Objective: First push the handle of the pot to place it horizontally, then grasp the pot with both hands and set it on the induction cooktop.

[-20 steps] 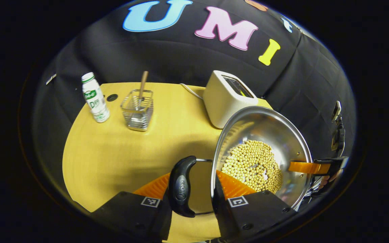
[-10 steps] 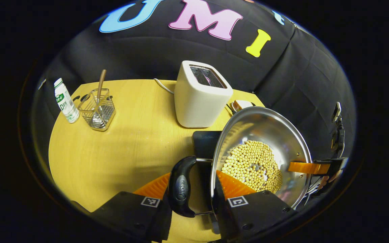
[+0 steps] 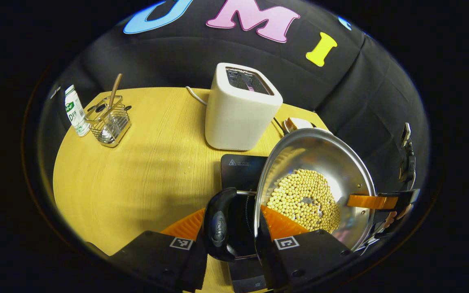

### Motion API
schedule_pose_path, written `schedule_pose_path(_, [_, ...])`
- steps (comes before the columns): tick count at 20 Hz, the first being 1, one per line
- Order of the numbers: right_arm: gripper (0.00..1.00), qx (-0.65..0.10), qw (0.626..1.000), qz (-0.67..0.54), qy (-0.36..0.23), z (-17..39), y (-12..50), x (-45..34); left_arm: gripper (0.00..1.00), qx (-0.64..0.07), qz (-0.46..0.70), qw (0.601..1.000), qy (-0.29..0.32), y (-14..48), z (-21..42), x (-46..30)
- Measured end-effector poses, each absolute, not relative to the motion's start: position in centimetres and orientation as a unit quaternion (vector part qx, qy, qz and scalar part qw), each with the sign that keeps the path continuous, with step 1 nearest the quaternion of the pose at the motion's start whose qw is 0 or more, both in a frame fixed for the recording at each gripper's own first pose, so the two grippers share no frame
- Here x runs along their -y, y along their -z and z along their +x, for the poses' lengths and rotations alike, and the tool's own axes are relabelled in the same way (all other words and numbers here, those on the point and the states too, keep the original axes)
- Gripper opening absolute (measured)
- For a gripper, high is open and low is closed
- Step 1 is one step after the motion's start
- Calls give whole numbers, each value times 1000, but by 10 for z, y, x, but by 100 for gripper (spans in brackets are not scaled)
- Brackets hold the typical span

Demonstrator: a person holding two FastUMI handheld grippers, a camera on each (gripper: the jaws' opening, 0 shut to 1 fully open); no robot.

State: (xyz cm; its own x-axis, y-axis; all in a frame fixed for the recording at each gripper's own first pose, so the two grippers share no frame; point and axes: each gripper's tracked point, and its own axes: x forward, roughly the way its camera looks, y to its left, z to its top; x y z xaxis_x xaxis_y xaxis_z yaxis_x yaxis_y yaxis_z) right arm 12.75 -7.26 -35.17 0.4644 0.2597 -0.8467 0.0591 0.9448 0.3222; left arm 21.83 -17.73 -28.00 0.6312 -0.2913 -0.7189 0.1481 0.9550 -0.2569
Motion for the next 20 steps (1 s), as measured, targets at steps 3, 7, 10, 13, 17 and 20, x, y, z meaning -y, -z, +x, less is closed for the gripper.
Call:
schedule_pose_path(3, [55,-516,839,160,-65,134,363,71,58,-417,-89,897,114,287,223,177])
schedule_pose_path(7, [51,-529,830,162,-74,133,374,73,58,-423,-90,896,100,294,225,169])
schedule_pose_path(10, [56,-523,832,168,-77,142,377,79,59,-421,-87,897,98,296,227,166])
schedule_pose_path(13, [58,-520,833,172,-78,140,378,76,61,-426,-79,896,95,298,226,165])
schedule_pose_path(17, [60,-515,838,161,-78,141,376,77,70,-432,-26,897,90,300,221,166])
schedule_pose_path(20, [76,-510,839,172,-74,140,371,78,89,-428,-4,900,86,297,214,164])
